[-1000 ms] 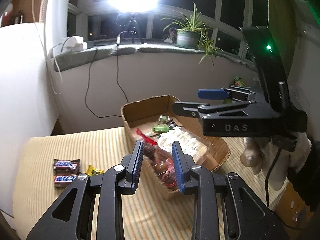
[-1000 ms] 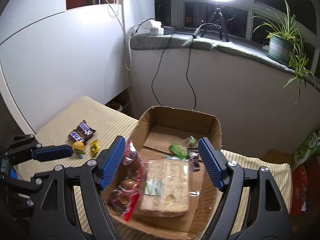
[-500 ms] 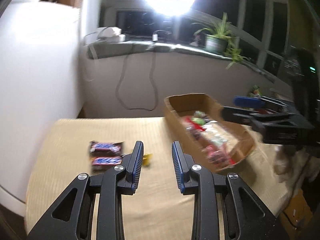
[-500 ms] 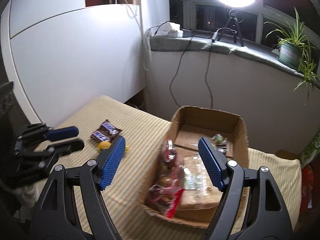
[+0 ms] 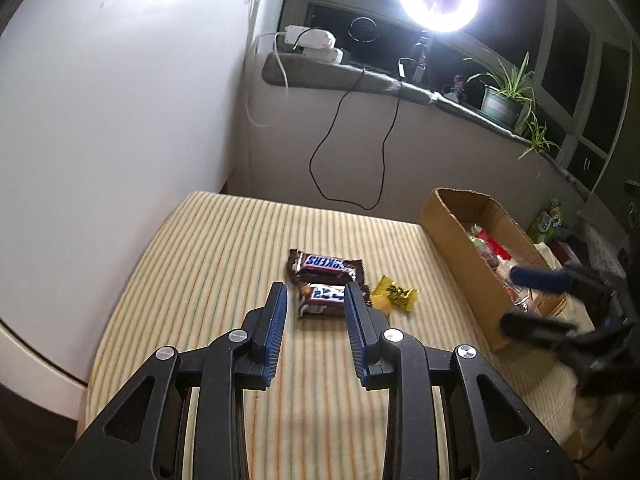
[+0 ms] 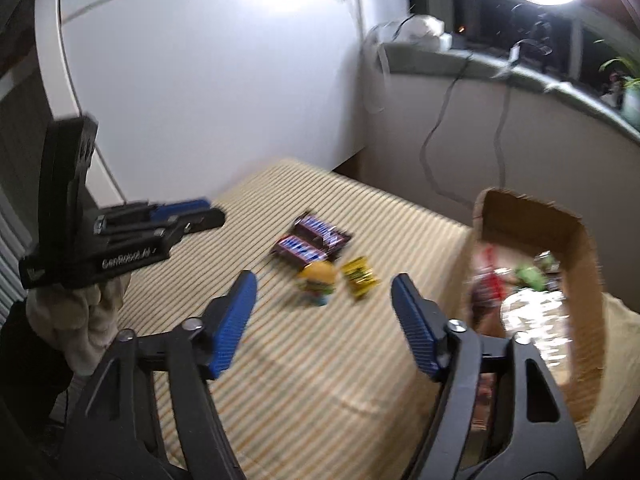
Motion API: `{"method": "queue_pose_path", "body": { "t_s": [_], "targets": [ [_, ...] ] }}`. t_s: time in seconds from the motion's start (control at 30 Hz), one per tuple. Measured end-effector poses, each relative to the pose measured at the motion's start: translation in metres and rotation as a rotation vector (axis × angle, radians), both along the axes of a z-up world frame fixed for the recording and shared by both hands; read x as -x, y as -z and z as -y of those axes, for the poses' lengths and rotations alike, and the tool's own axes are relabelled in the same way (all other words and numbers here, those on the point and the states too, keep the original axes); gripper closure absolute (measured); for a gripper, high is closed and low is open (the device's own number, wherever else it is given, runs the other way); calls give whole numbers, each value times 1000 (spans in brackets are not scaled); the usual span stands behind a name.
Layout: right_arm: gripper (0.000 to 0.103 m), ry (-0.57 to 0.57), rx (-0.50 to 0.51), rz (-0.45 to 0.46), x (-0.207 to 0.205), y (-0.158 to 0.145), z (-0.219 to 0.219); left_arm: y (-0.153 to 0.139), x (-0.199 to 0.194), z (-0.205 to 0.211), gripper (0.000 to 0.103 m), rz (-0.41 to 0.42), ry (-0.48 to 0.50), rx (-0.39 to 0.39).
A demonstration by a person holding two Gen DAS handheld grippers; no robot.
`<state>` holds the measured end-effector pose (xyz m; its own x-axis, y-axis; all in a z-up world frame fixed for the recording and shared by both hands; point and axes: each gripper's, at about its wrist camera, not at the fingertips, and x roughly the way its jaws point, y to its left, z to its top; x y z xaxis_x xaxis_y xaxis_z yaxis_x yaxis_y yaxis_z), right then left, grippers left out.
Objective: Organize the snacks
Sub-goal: 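Move both tools from the box back over the remaining snacks, then grasp the Snickers bar with the left gripper while right gripper grasps yellow egg candy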
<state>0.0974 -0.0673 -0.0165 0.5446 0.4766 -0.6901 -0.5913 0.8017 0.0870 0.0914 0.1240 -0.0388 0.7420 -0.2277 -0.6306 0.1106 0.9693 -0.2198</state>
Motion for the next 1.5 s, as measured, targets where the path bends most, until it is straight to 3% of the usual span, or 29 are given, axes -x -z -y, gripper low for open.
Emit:
{"method": "queue_pose_path", "body": {
  "t_s": [0.17, 0.47, 0.57, 0.83, 0.9, 1.2, 1.5],
  "targets": [
    [46, -8, 26, -61, -10, 28, -25, 12, -8, -5, 75, -28, 15, 18],
    [49, 28, 59, -135, -38, 71, -42, 34, -33, 4, 75, -93, 61, 48],
    [49, 33, 59, -146, -47, 77, -43, 40, -41, 5, 66, -111, 72, 64],
    [49, 29, 67, -161, -61, 86, -52, 43, -68, 6, 66, -132, 106, 67],
    [58, 26, 66, -165, -62, 88, -54, 46, -75, 6, 66, -146, 113, 72],
    [71, 33, 80, -183, -66, 97, -55, 65, -89, 8, 70, -206, 117, 65],
    [76, 22, 101, -180, -57, 102, -48, 67, -80, 14, 71, -202, 143, 35]
  ]
}}
